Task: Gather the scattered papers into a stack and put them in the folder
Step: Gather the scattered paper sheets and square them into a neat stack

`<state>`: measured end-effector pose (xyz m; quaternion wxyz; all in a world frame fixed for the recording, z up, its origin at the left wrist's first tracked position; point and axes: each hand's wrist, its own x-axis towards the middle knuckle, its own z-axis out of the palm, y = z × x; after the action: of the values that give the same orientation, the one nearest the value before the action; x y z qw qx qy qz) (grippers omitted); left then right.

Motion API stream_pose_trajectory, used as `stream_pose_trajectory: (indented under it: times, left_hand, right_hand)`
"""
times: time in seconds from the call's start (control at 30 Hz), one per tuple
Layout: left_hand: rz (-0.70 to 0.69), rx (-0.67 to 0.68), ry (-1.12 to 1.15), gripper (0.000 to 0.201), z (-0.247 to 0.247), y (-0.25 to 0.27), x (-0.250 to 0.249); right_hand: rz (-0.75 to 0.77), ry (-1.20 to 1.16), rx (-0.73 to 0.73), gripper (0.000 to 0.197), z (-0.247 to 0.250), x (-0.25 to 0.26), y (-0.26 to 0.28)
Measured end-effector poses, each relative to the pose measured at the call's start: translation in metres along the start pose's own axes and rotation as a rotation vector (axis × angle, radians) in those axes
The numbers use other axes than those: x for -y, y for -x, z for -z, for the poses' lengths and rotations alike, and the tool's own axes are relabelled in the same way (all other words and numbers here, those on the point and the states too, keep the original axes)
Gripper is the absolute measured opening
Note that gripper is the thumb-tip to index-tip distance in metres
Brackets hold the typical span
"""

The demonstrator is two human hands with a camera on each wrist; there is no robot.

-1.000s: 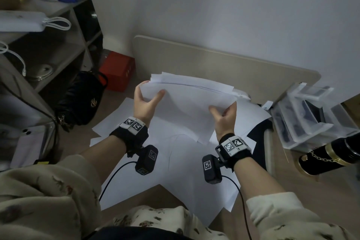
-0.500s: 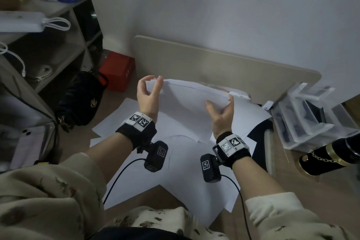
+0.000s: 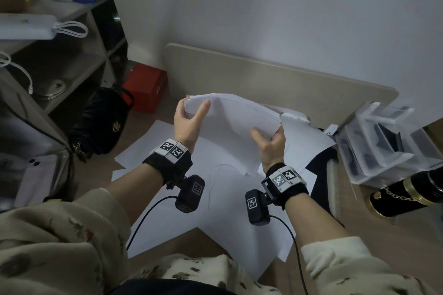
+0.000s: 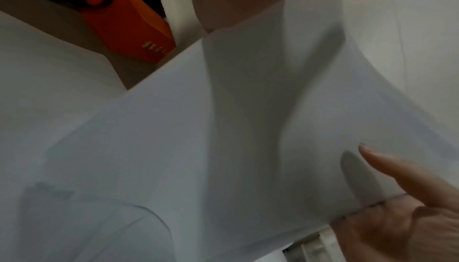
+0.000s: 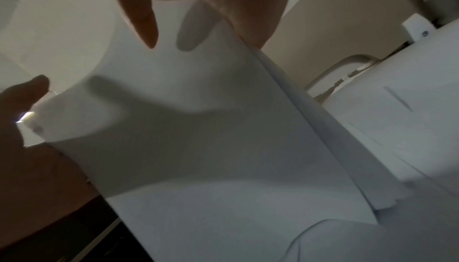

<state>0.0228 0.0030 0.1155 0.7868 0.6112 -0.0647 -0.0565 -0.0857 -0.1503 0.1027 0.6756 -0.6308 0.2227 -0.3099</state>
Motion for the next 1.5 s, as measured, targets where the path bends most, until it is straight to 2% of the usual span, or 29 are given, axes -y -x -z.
stream_pose_trajectory:
  times: [0.1, 0.2, 0.3, 0.43, 0.63, 0.73, 0.83, 0.9, 1.0, 1.17, 1.37, 1.5]
  left_hand:
    - [0.087, 0.102, 0.027, 0.041, 0.011, 0.000, 0.008]
    - [0.172, 0.170, -0.088, 0.044, 0.019, 0.003, 0.024]
    - [0.185, 0.123, -0.109, 0.028, 0.018, 0.006, 0.027]
    - [0.111, 0.040, -0.066, 0.027, 0.016, 0.006, 0.021]
    - [0.042, 0.089, -0.044, 0.036, 0.028, 0.010, 0.013]
    - [0.009, 0.053, 0.007, 0.032, 0.029, 0.005, 0.001]
    - [-0.051, -0.019, 0.023, 0.026, 0.025, -0.001, -0.013]
    - [-0.039, -0.071, 0.017, 0.023, 0.019, -0.004, -0.021]
    - [0.018, -0.133, -0.005, 0.017, 0.009, -0.007, -0.028]
    - [0.074, -0.184, -0.034, 0.016, 0.008, -0.010, -0.030]
    - [0.078, -0.195, -0.038, 0.015, 0.008, -0.008, -0.032]
    - [0.080, -0.170, -0.063, 0.015, 0.009, -0.005, -0.033]
  right_hand:
    - [-0.130, 0.060, 0.026, 0.041, 0.009, -0.008, -0.002]
    - [-0.218, 0.144, 0.029, 0.019, 0.011, -0.017, -0.002]
    - [-0.248, 0.119, 0.003, 0.015, 0.005, -0.016, -0.002]
    - [-0.200, 0.054, -0.046, 0.017, -0.006, -0.011, 0.002]
    - [-0.189, 0.019, -0.037, 0.018, -0.015, -0.012, 0.014]
    - [-0.084, -0.099, -0.059, 0.038, -0.024, 0.000, 0.011]
    - [0.032, -0.121, -0.144, 0.024, -0.039, 0.014, 0.006]
    - [0.077, -0.086, -0.208, 0.021, -0.047, 0.024, 0.003]
    - [0.055, -0.082, -0.282, 0.031, -0.056, 0.028, 0.000]
    - [0.034, -0.095, -0.394, 0.021, -0.057, 0.026, -0.004]
    - [0.080, -0.058, -0.403, 0.024, -0.058, 0.026, -0.001]
    - [0.030, -0.031, -0.408, 0.026, -0.061, 0.026, 0.000]
